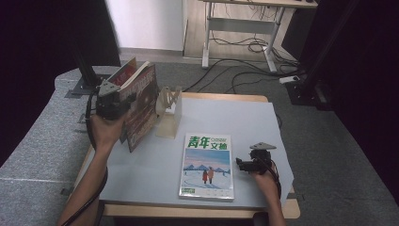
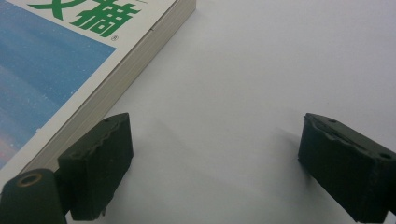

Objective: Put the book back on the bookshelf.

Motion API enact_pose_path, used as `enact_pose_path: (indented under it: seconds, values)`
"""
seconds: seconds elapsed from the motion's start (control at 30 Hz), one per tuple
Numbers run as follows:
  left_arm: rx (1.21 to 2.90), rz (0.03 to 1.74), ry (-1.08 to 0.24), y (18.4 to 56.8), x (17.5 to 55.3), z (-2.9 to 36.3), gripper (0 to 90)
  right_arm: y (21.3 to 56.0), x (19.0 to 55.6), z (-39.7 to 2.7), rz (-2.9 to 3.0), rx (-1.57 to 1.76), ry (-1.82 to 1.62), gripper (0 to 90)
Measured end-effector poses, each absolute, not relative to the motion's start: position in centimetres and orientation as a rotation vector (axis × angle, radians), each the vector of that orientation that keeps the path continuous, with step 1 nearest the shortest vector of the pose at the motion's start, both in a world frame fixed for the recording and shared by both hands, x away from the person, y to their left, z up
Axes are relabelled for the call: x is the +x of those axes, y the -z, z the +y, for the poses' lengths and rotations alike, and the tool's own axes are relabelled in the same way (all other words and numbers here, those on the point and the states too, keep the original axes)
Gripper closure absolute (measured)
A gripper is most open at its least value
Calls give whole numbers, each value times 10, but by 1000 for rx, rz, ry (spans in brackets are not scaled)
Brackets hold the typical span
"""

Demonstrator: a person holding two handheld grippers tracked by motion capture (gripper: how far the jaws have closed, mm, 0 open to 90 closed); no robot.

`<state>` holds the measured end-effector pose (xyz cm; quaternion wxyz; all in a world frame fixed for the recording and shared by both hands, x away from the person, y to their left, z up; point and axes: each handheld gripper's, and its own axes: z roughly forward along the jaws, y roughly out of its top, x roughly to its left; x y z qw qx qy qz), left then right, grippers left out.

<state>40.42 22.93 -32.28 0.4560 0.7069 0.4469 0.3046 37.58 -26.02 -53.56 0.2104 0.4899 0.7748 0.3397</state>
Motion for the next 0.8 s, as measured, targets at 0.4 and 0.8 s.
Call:
enact_pose_path:
  seconds: [0.4, 0.8]
  values:
    - [1717, 1077, -803, 330, 416, 216, 842, 536, 376, -260, 2153, 1364, -945, 96]
    - [1642, 1094, -841, 352, 434, 218, 842, 536, 376, -260, 2153, 1362, -946, 96]
